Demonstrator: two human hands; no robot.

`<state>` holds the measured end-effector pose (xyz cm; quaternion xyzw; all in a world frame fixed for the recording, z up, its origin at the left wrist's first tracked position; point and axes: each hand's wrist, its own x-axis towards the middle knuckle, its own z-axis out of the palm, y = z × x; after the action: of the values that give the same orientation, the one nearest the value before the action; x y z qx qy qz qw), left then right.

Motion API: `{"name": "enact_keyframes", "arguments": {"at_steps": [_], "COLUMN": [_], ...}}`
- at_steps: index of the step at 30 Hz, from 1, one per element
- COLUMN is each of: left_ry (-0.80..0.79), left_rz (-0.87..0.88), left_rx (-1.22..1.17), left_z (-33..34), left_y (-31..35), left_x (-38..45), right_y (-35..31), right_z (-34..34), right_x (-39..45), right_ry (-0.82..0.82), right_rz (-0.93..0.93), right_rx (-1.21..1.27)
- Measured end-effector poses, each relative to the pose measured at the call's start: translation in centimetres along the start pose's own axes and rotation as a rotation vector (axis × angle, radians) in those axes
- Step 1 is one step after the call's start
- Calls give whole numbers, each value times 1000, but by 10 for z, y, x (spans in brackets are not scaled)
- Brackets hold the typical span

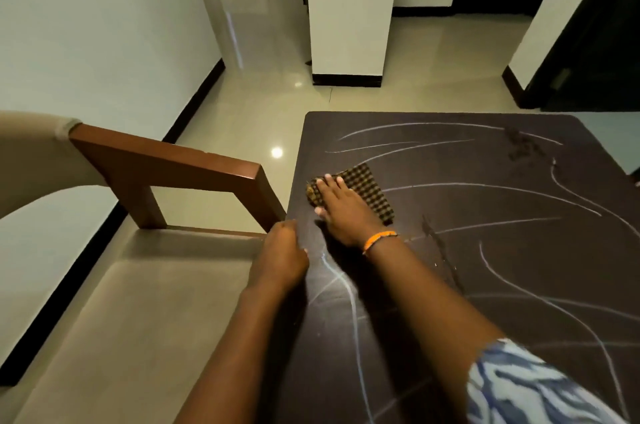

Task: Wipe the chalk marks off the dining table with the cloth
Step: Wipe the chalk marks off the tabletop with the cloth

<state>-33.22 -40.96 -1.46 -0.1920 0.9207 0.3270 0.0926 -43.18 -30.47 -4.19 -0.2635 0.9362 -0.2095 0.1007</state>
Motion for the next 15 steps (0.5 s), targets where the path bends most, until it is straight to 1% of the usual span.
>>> {"name": "enact_keyframes", "arguments": {"at_steps": [1, 2, 3, 5, 8, 10, 12, 13, 14, 15], "left_ry": [-9, -17, -23, -34, -7, 31, 64, 79, 93, 104], "left_rz": [-5, -15, -30, -64, -100, -116, -119, -116, -114, -113], "left_rx": [38, 81, 119, 129, 98, 125, 150, 156, 156, 153], "left_z": [2, 4, 6, 5, 2, 2, 2, 3, 4, 4], "left_y": [-3, -3, -3, 3, 11, 10, 7, 5, 4, 4], "left_x": [7, 14, 21, 36, 53, 59, 60, 61, 61, 62], "right_y": [7, 17, 26, 49, 99, 131, 144, 141, 131, 115], "right_z": [10, 14, 12, -1, -30, -44, -49, -46, -41, -34], "right_x": [2, 5, 9, 19, 30, 25, 18, 19, 23, 30], "right_ry": [25, 86, 126, 141, 151, 197, 240, 254, 261, 254], "right_rz": [-57, -105, -128, -115, 83, 245, 400, 441, 443, 404], "right_rx": [-144, -238, -278, -267, -207, -203, -163, -148, -147, -158]}}
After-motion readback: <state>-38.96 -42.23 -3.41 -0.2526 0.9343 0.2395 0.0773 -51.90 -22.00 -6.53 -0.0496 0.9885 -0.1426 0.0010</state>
